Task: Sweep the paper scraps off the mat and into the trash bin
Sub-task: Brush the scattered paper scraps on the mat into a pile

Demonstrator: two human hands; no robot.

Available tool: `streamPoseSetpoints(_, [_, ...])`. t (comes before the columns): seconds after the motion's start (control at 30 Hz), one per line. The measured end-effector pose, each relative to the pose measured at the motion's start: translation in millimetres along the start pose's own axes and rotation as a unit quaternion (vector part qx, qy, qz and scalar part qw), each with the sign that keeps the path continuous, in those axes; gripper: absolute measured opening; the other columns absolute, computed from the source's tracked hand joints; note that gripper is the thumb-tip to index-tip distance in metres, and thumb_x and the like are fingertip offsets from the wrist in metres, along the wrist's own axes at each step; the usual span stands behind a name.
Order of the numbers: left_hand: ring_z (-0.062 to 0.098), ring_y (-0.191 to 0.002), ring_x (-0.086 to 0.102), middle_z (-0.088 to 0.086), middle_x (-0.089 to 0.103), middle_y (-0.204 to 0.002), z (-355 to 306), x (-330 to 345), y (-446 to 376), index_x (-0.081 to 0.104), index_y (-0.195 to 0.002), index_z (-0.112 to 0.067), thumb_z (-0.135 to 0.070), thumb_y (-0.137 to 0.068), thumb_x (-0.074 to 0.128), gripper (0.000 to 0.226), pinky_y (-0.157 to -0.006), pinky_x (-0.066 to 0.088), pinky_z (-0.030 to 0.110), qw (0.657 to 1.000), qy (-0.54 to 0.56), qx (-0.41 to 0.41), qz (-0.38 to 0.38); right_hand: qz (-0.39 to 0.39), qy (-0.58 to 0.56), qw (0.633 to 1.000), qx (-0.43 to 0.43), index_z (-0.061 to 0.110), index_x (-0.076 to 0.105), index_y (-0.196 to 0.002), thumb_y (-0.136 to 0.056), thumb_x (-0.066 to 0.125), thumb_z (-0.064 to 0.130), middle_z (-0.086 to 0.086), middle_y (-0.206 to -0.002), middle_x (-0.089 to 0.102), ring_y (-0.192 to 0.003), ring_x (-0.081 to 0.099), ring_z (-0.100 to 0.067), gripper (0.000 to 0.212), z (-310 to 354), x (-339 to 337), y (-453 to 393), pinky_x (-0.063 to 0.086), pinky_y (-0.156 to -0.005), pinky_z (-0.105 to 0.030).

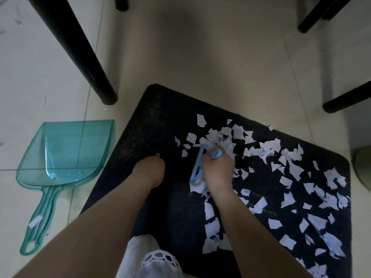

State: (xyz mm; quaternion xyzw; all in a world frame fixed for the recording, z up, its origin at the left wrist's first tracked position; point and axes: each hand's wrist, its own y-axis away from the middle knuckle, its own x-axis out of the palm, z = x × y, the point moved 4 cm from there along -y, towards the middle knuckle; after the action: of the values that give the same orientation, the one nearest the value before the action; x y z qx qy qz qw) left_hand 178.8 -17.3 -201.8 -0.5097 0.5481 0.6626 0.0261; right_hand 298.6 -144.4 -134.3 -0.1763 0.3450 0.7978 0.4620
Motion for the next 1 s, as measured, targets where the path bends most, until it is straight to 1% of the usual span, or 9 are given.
streamPoseSetpoints(0.13, [0.025, -0.117, 0.055, 0.012, 0.054, -0.13, -5.4, -10.1, -0.4, 0.053, -0.127, -0.003, -0.01, -0.097, 0.041, 0.034, -0.097, 0.046, 0.031, 1.0, -0.021, -0.006, -0.011, -0.072, -0.025, 0.997, 0.005, 0.009, 0.054, -0.077, -0.089, 0.055, 0.012, -0.004, -0.068, 0.06, -0.054, 0.056, -0.013, 0.012, 3.7, -31.0, 3.5, 0.04, -0.041, -0.012])
streamPoseSetpoints(0.23, [0.024, -0.116, 0.057, 0.011, 0.058, -0.128, -6.5, -13.3, -0.8, 0.056, -0.125, -0.005, -0.01, -0.097, 0.04, 0.032, -0.094, 0.047, 0.029, 0.999, -0.031, -0.009, -0.018, -0.086, -0.088, 0.992, -0.024, 0.014, 0.052, -0.072, -0.088, 0.056, 0.011, -0.005, -0.067, 0.06, -0.052, 0.053, -0.011, 0.017, 20.5, -28.5, 6.0, 0.041, -0.04, -0.011])
streamPoseSetpoints(0.33, [0.025, -0.121, 0.054, 0.011, 0.053, -0.136, -5.0, -11.9, -1.5, 0.052, -0.132, -0.006, -0.011, -0.097, 0.04, 0.037, -0.1, 0.045, 0.032, 0.999, -0.044, -0.009, -0.006, -0.042, -0.085, 0.994, -0.053, 0.014, 0.053, -0.076, -0.089, 0.053, 0.008, 0.003, -0.064, 0.054, -0.051, 0.048, -0.006, 0.015, 38.0, 0.2, -0.7, 0.039, -0.042, -0.013])
streamPoseSetpoints(0.4, [0.025, -0.123, 0.053, 0.01, 0.052, -0.138, -4.1, -11.6, -3.7, 0.051, -0.133, -0.007, -0.01, -0.097, 0.041, 0.038, -0.103, 0.046, 0.032, 0.999, -0.05, -0.007, 0.007, 0.014, -0.078, 0.994, -0.079, 0.01, 0.057, -0.081, -0.09, 0.053, 0.007, -0.001, -0.07, 0.057, -0.057, 0.05, -0.005, 0.01, 45.3, 25.8, -8.2, 0.04, -0.045, -0.01])
streamPoseSetpoints(0.5, [0.026, -0.12, 0.055, 0.012, 0.056, -0.133, -4.7, -14.3, -4.5, 0.055, -0.129, -0.005, -0.009, -0.096, 0.042, 0.035, -0.101, 0.047, 0.034, 0.999, -0.038, -0.013, 0.015, 0.061, -0.047, 0.994, -0.083, 0.007, 0.059, -0.085, -0.092, 0.052, 0.01, -0.003, -0.073, 0.057, -0.06, 0.05, -0.007, 0.011, 42.2, 46.9, -21.2, 0.045, -0.055, -0.02])
streamPoseSetpoints(0.6, [0.027, -0.117, 0.057, 0.013, 0.059, -0.128, -5.5, -19.0, -1.8, 0.059, -0.123, -0.004, -0.008, -0.096, 0.04, 0.033, -0.097, 0.047, 0.035, 1.0, -0.019, -0.013, -0.005, -0.001, -0.014, 0.998, -0.056, 0.007, 0.057, -0.084, -0.094, 0.048, 0.014, -0.003, -0.069, 0.056, -0.062, 0.054, -0.014, 0.015, 30.4, 29.2, -33.8, 0.045, -0.055, -0.026])
streamPoseSetpoints(0.7, [0.027, -0.114, 0.059, 0.014, 0.06, -0.125, -6.1, -21.5, 0.9, 0.061, -0.118, -0.002, -0.007, -0.095, 0.04, 0.032, -0.094, 0.048, 0.034, 1.0, -0.013, -0.012, -0.012, -0.1, 0.022, 0.993, -0.055, 0.013, 0.05, -0.08, -0.094, 0.048, 0.014, 0.001, -0.066, 0.054, -0.058, 0.052, -0.012, 0.014, 22.4, -7.1, -37.0, 0.042, -0.051, -0.023])
streamPoseSetpoints(0.8, [0.026, -0.112, 0.059, 0.014, 0.061, -0.123, -7.6, -23.6, 1.0, 0.061, -0.116, -0.001, -0.006, -0.097, 0.04, 0.029, -0.092, 0.049, 0.031, 1.0, -0.01, -0.02, -0.002, -0.151, -0.043, 0.986, -0.062, 0.011, 0.051, -0.078, -0.093, 0.049, 0.012, 0.005, -0.062, 0.049, -0.053, 0.046, -0.005, 0.016, 25.1, -27.6, -31.3, 0.036, -0.046, -0.014])
streamPoseSetpoints(1.0, [0.025, -0.116, 0.058, 0.013, 0.06, -0.126, -11.4, -25.7, 0.5, 0.059, -0.119, -0.001, -0.006, -0.098, 0.038, 0.03, -0.096, 0.047, 0.031, 0.999, -0.024, -0.024, 0.015, -0.016, -0.153, 0.984, -0.094, 0.012, 0.058, -0.079, -0.089, 0.053, 0.006, -0.003, -0.071, 0.06, -0.061, 0.055, -0.01, 0.013, 63.2, 19.5, -32.3, 0.042, -0.049, -0.01])
